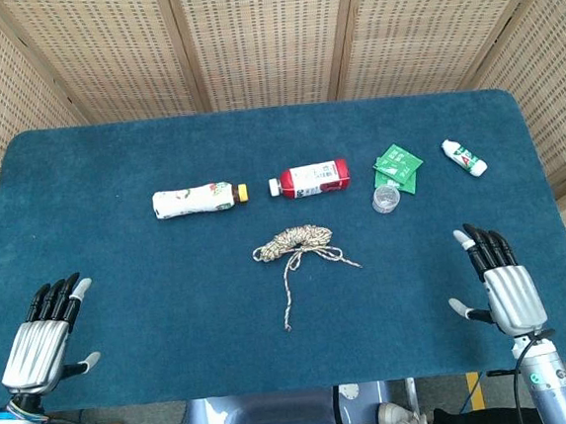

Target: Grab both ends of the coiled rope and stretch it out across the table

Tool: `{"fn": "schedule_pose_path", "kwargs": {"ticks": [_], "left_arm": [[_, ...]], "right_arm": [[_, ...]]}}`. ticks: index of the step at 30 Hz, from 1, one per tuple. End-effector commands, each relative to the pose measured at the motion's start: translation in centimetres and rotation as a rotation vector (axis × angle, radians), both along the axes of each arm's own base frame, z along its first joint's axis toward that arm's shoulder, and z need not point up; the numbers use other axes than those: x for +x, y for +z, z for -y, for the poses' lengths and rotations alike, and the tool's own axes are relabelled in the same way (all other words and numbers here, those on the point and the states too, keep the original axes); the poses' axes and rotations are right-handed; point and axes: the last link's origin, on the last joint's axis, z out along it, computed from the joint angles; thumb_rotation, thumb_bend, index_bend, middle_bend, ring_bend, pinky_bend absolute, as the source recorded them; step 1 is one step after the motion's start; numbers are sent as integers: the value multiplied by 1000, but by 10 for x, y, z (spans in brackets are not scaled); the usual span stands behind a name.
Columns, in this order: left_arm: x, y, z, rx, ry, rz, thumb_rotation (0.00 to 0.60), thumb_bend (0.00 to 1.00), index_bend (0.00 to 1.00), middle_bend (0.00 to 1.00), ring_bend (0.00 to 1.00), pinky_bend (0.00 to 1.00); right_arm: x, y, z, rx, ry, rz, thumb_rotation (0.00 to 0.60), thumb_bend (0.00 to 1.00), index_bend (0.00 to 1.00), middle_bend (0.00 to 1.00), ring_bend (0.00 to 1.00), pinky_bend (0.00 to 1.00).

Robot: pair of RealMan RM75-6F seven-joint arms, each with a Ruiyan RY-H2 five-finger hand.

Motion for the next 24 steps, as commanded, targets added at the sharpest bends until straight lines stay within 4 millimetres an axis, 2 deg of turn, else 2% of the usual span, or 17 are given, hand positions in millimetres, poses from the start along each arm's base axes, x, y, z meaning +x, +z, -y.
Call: {"fn": "schedule_pose_path", "kwargs": {"ticks": [1,3,6,11,13,18,24], "left_arm": [[-1,0,0,-1,3,1,600,0,0,0,0,0],[-1,0,-1,0,6,4,600,0,0,0,0,0],[-1,1,-2,2,10,6,600,0,0,0,0,0],[-1,0,-6,0,19,9,600,0,0,0,0,0],[-1,-1,-8,-3,24,7,600,0,0,0,0,0],[-2,-5,-10,-19,32,-1,600,0,0,0,0,0],[-3,-9,-15,-34,40,-9,600,0,0,0,0,0]], "right_arm": [[2,-4,1,-3,-4,2,600,0,0,0,0,0],[4,-7,4,6,-4,8,600,0,19,0,0,0],[12,-16,16,24,-10,1,600,0,132,0,0,0],[42,-35,56,55,-49,26,600,1,313,0,0,0],[54,-43,72,71,-60,45,600,45,394,0,0,0],[70,-61,91,128,-128,66,600,132,446,0,0,0],[82,-99,103,214,-204,31,600,211,457,0,0,0]]}}
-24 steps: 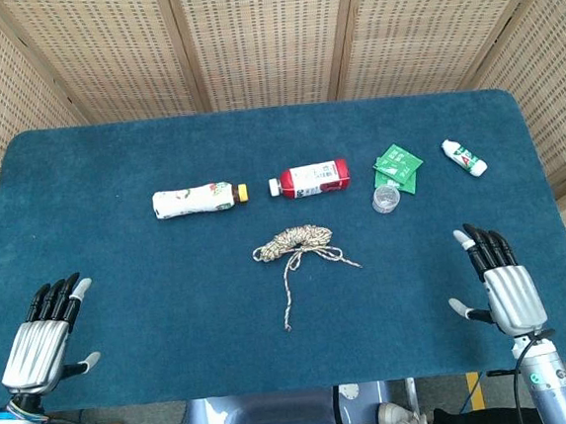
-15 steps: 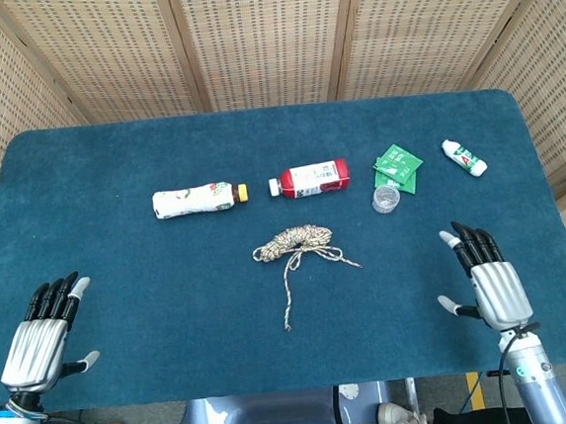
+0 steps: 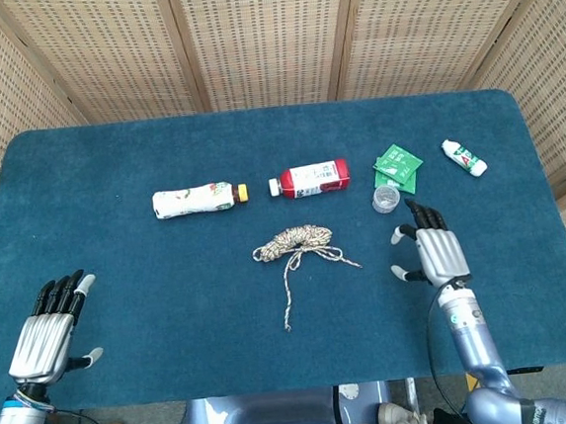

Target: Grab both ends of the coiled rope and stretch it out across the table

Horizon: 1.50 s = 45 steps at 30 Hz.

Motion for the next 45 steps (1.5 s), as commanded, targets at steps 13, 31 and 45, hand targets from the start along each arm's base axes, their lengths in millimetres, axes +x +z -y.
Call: {"fn": "schedule_pose_path", "kwargs": {"ticks": [13,31,45], "left_arm": [[1,-1,-1,-4,-7,4,600,0,0,0,0,0],[1,-5,0,-24,-8,-2,600,0,0,0,0,0],[1,-6,0,-26,-10,-5,600,0,0,0,0,0]], "right_arm": [[25,-75,22,106,-37,-55,600,217,481,0,0,0],[18,-92,29,128,-96,-77,600,285,493,0,0,0],[20,-96,33,134,-104,-86,600,327,500,0,0,0]]}}
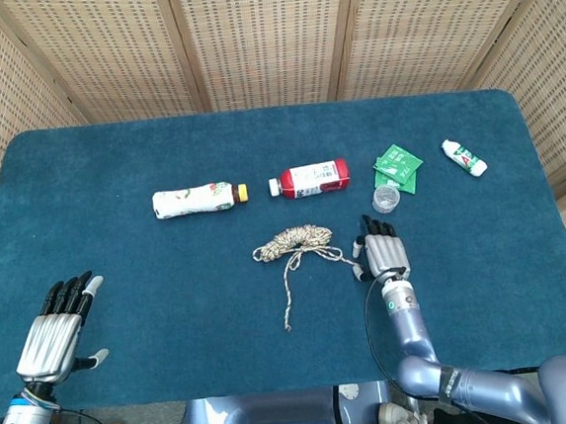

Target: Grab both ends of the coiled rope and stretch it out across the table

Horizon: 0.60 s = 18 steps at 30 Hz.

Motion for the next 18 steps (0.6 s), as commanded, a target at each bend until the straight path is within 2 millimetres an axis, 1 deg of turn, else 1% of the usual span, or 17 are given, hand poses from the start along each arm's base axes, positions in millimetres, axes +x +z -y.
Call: {"fn": "schedule_pose_path", "kwargs": {"ticks": [1,5,11,15,18], "left_arm": [[0,-1,0,-2,1,-2,600,0,0,0,0,0],[0,0,0,0,0,-2,600,0,0,0,0,0],[0,-1,-1,-3,1,-4,600,0,0,0,0,0],[0,-2,-1,-2,2,-5,600,0,0,0,0,0],[0,-2,-1,-4,2,-5,600,0,0,0,0,0]], "right_arm": [[1,-1,0,4,2,-4,600,328,500,0,0,0],[1,-4,1,11,-4,-17,600,332,503,0,0,0],[-1,-6,0,17,-5,-28,600,373,522,0,0,0],[0,-7,0,17,0,-24,600,413,563,0,0,0],[0,-8,-1,15,8,-24,600,423,586,0,0,0]]}}
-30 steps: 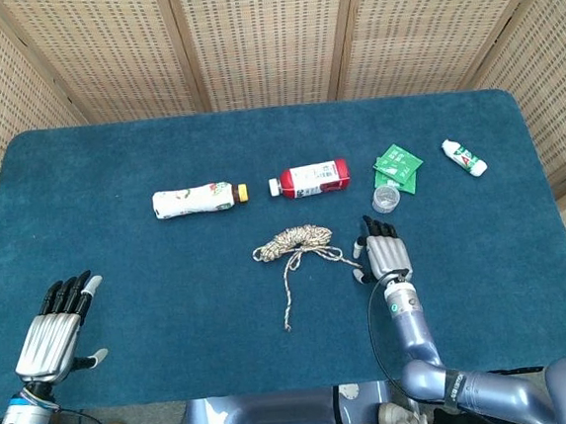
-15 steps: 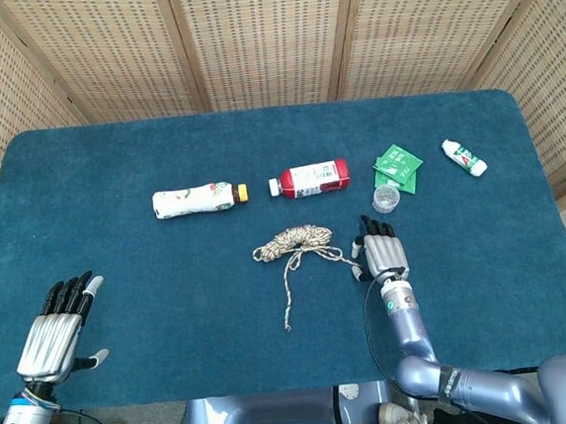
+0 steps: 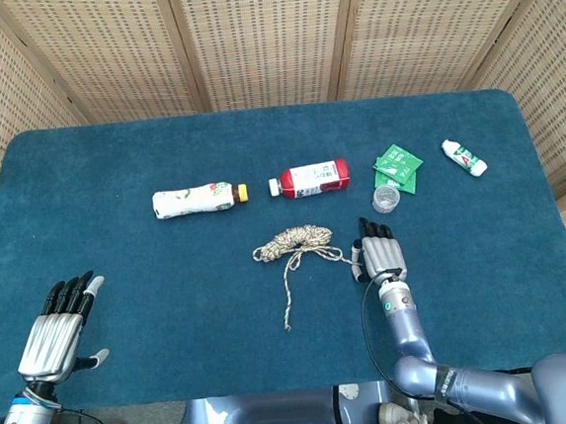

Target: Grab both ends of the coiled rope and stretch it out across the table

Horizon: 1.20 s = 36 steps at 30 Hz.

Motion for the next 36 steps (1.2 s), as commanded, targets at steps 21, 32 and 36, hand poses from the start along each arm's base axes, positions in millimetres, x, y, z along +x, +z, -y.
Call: {"fn": "schedule_pose_path", "kwargs": {"ticks": [21,32,36], "left_arm": [[63,-44,-43,-119,-485,-19,600,0,46,0,0,0],[115,-100,-82,-260,-761,-83,600,15,347,0,0,0],[124,-115,-92,-284,-810,-127,600,54,371,0,0,0]], "right_arm": [[11,13,1,2,155,-99,600,523,618,0,0,0],[21,13,3,11,196,-88,600,525,627,0,0,0],[22,14,5,20,197,-88,600,526,631,0,0,0]]}}
